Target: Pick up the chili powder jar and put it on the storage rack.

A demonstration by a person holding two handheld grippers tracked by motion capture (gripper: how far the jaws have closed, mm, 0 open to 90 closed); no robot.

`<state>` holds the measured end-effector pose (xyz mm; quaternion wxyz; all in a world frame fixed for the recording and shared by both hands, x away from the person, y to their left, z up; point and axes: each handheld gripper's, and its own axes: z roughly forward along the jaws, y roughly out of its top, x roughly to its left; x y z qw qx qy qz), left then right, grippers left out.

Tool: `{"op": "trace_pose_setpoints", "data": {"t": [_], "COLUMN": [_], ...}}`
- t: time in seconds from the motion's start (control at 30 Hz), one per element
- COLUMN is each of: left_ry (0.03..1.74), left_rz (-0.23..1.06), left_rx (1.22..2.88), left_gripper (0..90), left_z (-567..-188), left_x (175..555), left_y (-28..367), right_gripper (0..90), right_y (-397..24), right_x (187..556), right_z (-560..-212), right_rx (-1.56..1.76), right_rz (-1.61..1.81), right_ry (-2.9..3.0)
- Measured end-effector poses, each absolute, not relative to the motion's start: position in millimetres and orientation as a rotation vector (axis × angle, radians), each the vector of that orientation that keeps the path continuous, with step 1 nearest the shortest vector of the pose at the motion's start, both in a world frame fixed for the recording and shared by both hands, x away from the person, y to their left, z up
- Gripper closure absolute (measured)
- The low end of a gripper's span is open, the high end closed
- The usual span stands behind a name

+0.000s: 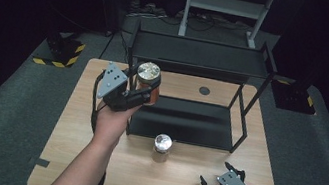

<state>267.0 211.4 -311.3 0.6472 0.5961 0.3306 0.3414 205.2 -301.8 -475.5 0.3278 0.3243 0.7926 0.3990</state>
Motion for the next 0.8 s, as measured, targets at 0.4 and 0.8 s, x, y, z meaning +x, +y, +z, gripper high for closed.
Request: {"op": "trace_pose_setpoints", "data": {"t": [0.4, 0.8], "left_ry": [0.740, 0.742], "left_rz": [0.797, 0.823], "left_rx": [1.343, 1.317], "left_gripper": [34.3, 34.3], "left_z": [-289.7, -266.5], "left_x": [279.3, 290.9], "left_y": [203.9, 195.7], "right_gripper": [0.5, 0.5], "right_y": [-301.2, -302.6], "right_x": [204.8, 204.9], "right_z": [-475.6, -476.0], "right_rx": [0.855, 0.860], "right_rz": [1.042, 1.055], "right_ry": [2.072, 2.069]}}
